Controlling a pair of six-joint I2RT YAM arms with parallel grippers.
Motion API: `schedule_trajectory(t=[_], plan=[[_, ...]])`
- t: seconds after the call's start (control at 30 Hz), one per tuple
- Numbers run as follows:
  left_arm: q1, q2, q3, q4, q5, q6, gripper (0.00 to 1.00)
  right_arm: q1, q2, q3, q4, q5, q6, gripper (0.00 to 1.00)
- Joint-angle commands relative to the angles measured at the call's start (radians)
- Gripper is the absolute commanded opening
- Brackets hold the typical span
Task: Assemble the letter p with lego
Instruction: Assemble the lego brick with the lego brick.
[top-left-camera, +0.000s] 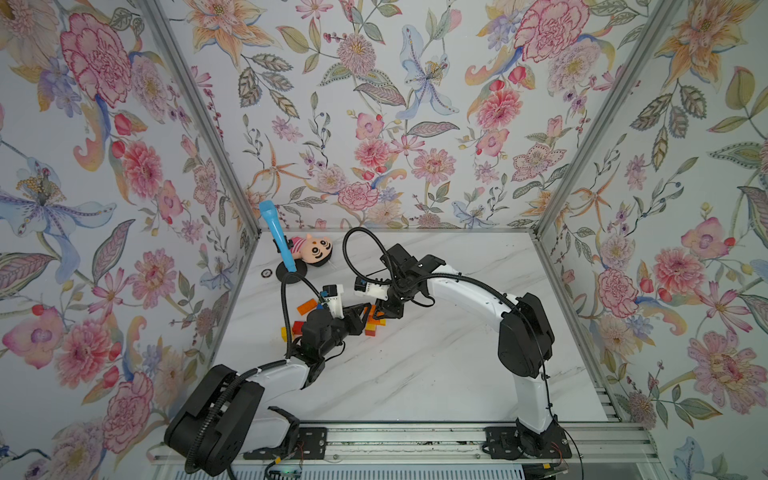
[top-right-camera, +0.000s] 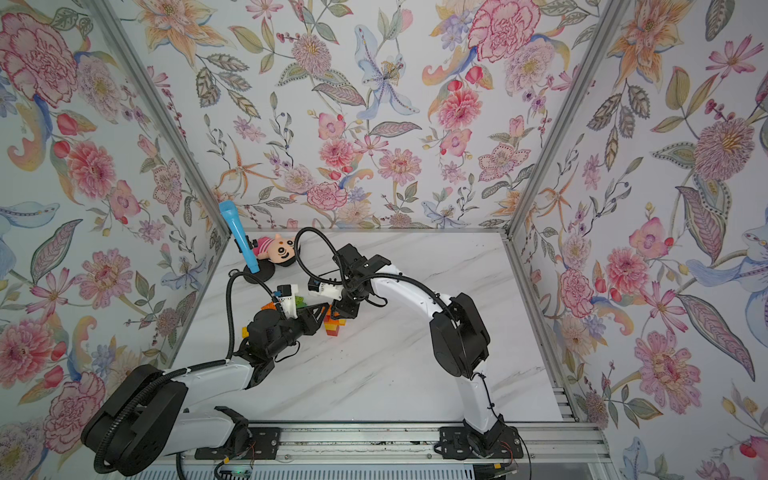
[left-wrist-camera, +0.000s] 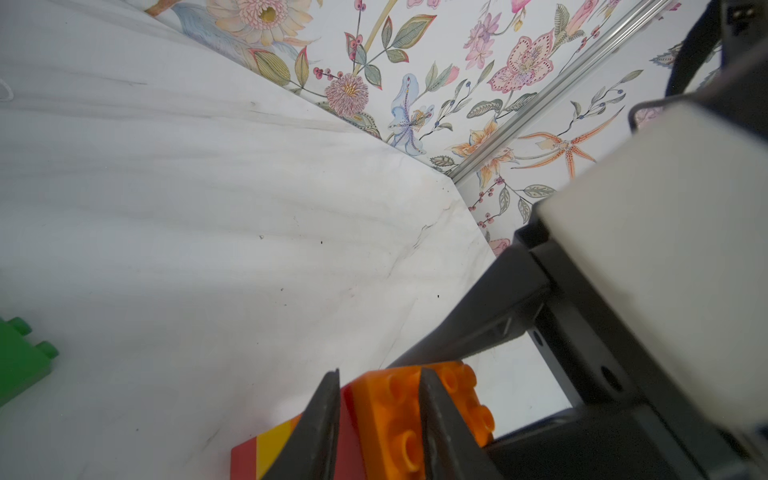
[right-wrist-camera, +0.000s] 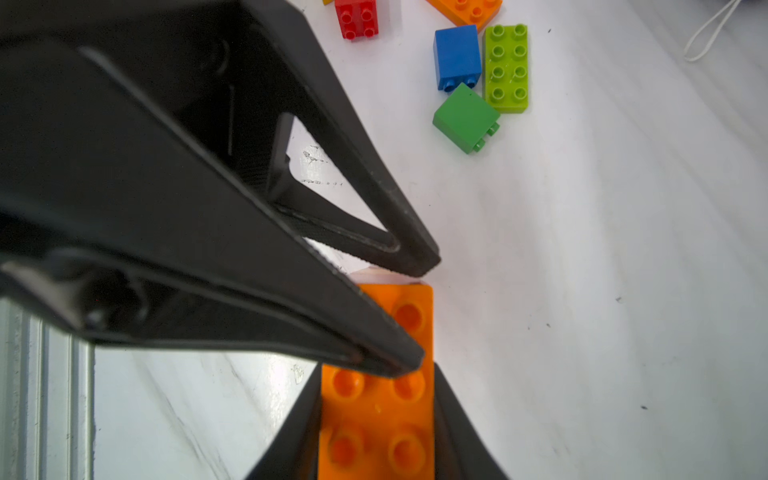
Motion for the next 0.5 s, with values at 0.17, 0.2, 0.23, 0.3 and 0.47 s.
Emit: schedule_trajectory(t=[0.17, 0.2, 0.23, 0.3, 0.47], plan=[[-0.031, 0.047, -0.099, -0.104, -0.042, 0.0, 0.31, 0.0, 0.029, -0.047, -0.027, 0.045, 0.061, 0.18], [-0.034, 0.051, -0.103, -0.101, -0.044, -0.002, 0.31, 0.001, 0.03, -0.047, -0.027, 0.051, 0.061, 0.18], [-0.037, 0.055, -0.11, -0.096, -0.048, -0.004, 0.31, 0.003, 0.031, -0.048, -0.027, 0.058, 0.061, 0.18], [-0.043, 0.057, -0.121, -0.081, -0.057, -0.011, 0.31, 0.005, 0.033, -0.05, -0.027, 0.064, 0.061, 0.17], [-0.065, 0.066, -0.182, -0.059, -0.071, -0.027, 0.3, 0.015, 0.038, -0.049, -0.029, 0.073, 0.051, 0.17]])
